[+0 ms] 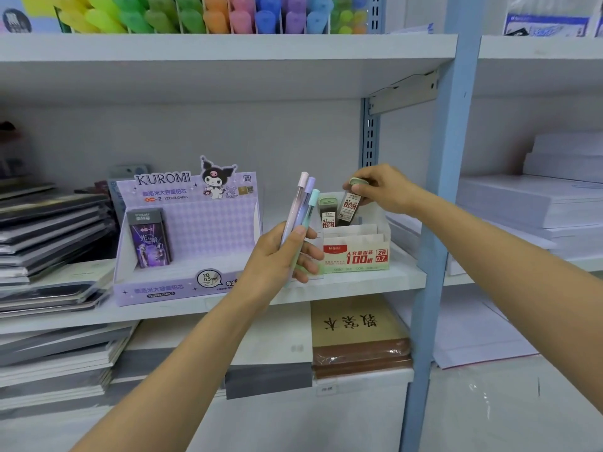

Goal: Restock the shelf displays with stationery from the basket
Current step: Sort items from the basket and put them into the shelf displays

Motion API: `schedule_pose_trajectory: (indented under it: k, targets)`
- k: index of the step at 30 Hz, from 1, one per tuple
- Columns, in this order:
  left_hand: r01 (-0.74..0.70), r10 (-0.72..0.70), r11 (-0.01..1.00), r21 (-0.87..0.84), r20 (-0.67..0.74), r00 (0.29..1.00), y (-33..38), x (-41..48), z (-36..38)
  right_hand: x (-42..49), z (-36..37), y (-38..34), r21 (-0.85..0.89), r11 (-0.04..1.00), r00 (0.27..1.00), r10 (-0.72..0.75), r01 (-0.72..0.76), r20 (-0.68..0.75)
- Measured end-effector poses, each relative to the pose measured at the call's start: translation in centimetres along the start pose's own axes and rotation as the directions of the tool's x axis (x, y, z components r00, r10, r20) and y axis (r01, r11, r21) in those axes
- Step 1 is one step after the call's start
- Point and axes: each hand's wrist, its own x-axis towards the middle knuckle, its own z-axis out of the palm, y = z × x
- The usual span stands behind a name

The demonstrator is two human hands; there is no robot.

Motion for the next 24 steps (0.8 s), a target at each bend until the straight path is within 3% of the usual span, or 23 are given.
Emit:
schedule_pose_trajectory:
  k: [6,10,15,19,22,24]
  targets:
    - [0.002,-0.002,1.000,-0.010,0.004,1.000,-0.1,0.1,0.0,0.2,-0.7,-0.2,-0.103,0.994,0.993,-0.034,0.045,0.112]
    - [-0.008,0.008,1.000,-0.007,0.010,1.000,0.1,0.1,0.0,0.5,1.2,0.2,-0.077,0.996,0.997,-0.055,0.051,-0.045]
    - [-0.010,0.010,1.000,-0.004,0.013,1.000,0.0,0.1,0.0,0.9,2.8,1.0,-0.274,0.961,0.972,-0.100,0.040,-0.212]
    - [-0.002,0.003,1.000,-0.012,0.029,1.000,-0.2,0.0,-0.2,0.6,3.2,1.3,-0.388,0.921,0.982,-0.082,0.010,-0.168]
    - [0.005,-0.004,0.999,-0.043,0.041,0.999,-0.3,-0.1,-0.2,-0.4,2.9,0.4,-0.332,0.943,0.980,-0.076,0.011,-0.184]
    - [0.005,-0.003,0.998,-0.062,0.043,0.999,-0.2,-0.2,-0.2,-1.5,2.6,-0.9,-0.128,0.990,0.953,-0.091,0.056,-0.289]
